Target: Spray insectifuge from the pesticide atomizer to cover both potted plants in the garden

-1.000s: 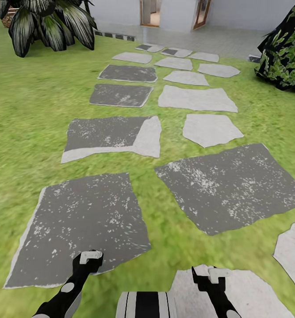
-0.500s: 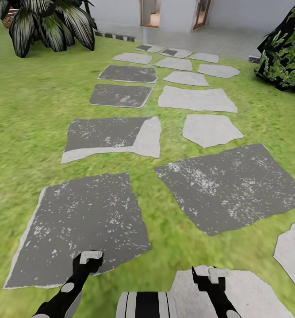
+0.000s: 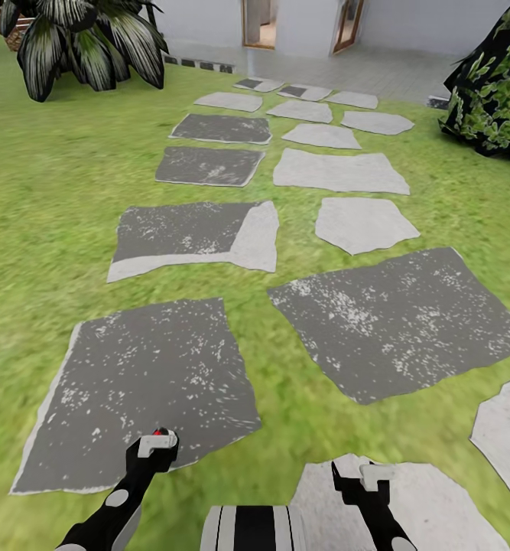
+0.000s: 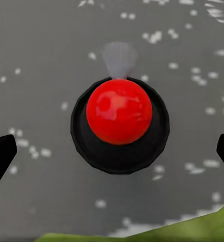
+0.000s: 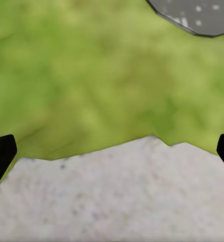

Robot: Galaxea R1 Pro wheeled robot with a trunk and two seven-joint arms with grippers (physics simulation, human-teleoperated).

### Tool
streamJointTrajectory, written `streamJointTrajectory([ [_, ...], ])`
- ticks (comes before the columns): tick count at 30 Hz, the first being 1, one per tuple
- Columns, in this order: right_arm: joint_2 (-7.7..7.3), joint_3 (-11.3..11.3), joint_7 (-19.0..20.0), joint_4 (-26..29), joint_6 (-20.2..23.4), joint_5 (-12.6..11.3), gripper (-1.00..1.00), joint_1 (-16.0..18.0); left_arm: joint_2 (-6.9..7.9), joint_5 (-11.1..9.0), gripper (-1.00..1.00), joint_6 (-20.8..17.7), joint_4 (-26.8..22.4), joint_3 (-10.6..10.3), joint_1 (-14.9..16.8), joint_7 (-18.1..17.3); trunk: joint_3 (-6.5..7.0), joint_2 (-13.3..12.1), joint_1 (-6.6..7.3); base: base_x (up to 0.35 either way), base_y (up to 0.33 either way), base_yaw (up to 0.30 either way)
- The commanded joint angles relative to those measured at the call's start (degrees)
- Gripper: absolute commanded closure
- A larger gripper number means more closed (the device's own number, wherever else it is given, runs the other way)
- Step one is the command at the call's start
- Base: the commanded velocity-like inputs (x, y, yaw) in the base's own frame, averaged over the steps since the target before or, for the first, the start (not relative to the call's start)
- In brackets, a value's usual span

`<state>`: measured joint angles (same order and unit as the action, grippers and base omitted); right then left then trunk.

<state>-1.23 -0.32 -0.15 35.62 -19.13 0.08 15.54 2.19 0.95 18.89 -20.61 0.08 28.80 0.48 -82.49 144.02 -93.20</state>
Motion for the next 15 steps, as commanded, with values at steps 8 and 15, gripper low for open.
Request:
streamJointTrajectory([
  [8, 0.0, 0.0, 0.0, -0.1, -0.2, 0.0, -1.0, 0.0, 0.0, 0.1, -1.0, 0.2, 0.0, 0.0, 0.0, -0.1, -0.03, 0.0, 0.01, -0.001, 0.0, 0.0],
  [15, 0.0, 0.0, 0.0, -0.1, -0.2, 0.0, -1.0, 0.0, 0.0, 0.1, -1.0, 0.2, 0.0, 0.0, 0.0, -0.2, -0.03, 0.0, 0.01, 0.0, 0.0, 0.0],
])
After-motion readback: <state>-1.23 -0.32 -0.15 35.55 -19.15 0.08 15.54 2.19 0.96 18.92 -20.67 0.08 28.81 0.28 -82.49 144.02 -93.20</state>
